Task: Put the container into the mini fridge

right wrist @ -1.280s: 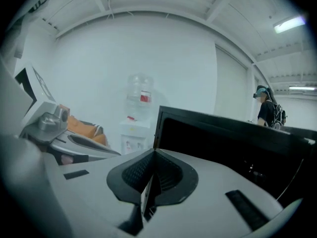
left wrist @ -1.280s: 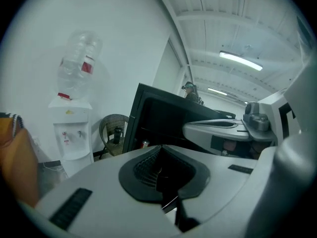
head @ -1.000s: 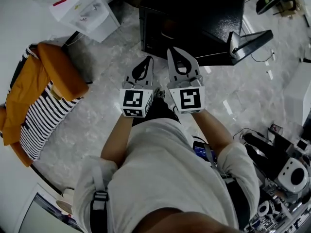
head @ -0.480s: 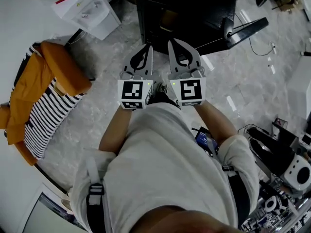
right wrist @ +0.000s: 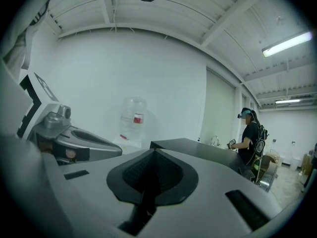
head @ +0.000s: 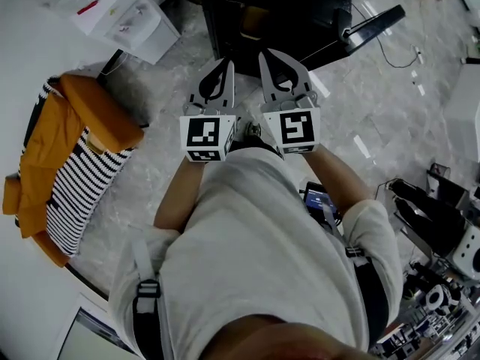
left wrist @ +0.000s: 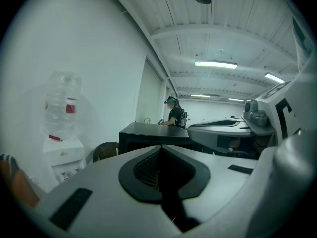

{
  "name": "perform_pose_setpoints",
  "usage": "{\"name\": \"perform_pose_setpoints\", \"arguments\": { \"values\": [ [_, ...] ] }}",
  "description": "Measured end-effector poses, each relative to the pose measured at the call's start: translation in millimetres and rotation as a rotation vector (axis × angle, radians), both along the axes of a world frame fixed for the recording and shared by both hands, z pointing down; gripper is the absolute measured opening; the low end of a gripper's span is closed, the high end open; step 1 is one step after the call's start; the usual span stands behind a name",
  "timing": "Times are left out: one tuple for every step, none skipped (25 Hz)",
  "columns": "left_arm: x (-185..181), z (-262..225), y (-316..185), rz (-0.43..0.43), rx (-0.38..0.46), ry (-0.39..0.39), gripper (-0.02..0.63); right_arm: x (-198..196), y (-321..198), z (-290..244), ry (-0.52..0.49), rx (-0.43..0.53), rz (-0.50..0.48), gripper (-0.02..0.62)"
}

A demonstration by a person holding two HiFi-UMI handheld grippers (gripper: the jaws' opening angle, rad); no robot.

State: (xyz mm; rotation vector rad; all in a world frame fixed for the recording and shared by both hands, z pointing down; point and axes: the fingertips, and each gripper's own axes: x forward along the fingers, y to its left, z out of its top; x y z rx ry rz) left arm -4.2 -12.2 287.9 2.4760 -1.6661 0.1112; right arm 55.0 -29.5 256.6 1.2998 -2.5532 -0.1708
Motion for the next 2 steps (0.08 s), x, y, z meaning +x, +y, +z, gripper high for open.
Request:
{"name": "perform_pose_setpoints", "arguments": {
  "values": [
    [-0.2,1.1,1.6,0.002,-0.003,0.001,0.011,-0.6,1.5,0.6,-0.004,-0.006,0.003,0.037],
    [-0.4,2.2,3.2,0.004,-0.005,0.003,0.012,-1.0,3.1,1.3,-0.009,-0.013,0.006,0.037]
  ]
}}
